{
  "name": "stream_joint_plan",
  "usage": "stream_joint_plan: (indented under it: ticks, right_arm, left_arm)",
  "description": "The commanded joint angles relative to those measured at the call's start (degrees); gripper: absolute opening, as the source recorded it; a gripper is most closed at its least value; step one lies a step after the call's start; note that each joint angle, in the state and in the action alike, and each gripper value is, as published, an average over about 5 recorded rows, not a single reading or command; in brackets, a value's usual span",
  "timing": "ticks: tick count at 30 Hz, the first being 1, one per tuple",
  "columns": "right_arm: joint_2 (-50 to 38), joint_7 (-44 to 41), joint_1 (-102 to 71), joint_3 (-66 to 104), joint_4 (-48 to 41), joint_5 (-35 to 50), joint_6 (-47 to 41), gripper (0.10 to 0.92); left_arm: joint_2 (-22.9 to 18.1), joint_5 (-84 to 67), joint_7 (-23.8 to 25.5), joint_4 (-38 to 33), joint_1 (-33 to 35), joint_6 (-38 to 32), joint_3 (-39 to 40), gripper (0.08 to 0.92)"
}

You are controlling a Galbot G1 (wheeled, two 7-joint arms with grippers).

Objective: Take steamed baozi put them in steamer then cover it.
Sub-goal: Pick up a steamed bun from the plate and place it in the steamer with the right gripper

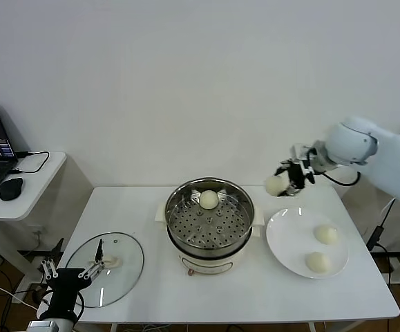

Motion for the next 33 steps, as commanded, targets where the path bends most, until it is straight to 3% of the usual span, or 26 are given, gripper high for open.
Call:
stream_joint_plan:
  ticks: [1, 7, 15, 33]
  right_arm:
    - [9.31, 7.05, 7.01, -5.34, 4.27, 13.34, -8.05, 0.628]
    - [19.39, 13.86, 0.03, -3.42, -0.46, 18.62, -13.21, 0.628]
    - [28.52, 16.41, -6.17, -3.95, -7.62, 16.9, -15.12, 0.628]
    - [32.4, 16.03, -13.22, -3.86, -14.95, 11.47, -15.17, 0.628]
  left_arm:
    - [0.0, 0.0, 0.01, 0.05, 0.0, -0.03, -0.16, 0.823]
    - [-0.19, -0.14, 0.05, -0.03, 0.41, -0.16, -1.04, 0.823]
    - [-0.79, -0.11, 0.04, 0.0, 0.02, -0.06, -1.29, 0.823]
    - [-1.14, -0.25, -0.02, 0.59, -0.27, -0.22, -1.07, 0.823]
